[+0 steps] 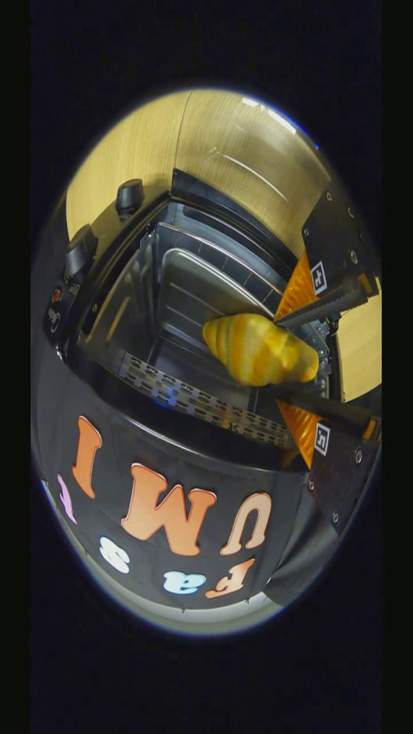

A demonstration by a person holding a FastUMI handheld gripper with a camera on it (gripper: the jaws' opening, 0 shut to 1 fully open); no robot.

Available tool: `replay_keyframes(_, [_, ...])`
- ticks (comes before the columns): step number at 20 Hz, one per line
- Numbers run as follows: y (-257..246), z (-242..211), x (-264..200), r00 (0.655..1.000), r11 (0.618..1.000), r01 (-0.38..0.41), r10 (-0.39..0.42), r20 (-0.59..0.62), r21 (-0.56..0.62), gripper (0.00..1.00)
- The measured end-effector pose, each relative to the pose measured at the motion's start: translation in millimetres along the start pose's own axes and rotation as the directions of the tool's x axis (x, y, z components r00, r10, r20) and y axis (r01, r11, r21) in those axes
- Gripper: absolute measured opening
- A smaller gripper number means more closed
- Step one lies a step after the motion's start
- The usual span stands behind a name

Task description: Open the toaster oven, put the food inside, and close the toaster oven door.

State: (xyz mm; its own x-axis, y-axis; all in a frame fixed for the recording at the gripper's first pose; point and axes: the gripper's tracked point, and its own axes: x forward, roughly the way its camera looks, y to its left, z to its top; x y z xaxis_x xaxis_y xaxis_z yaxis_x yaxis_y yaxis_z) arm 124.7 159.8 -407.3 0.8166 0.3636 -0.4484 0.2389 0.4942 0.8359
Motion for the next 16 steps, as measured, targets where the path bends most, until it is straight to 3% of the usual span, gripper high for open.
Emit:
replay_keyframes(4, [-2,1,-9,1.000,1.000,0.002,-0.002,0.009,0.012,0.71])
replay_keyframes(9, [0,-7,-50,0.999,0.997,-0.053,0.053,0.004,0.064,0.92])
replay_keyframes(16, [-16,-12,-121,1.000,0.992,-0.015,0.012,-0.025,-0.125,0.96])
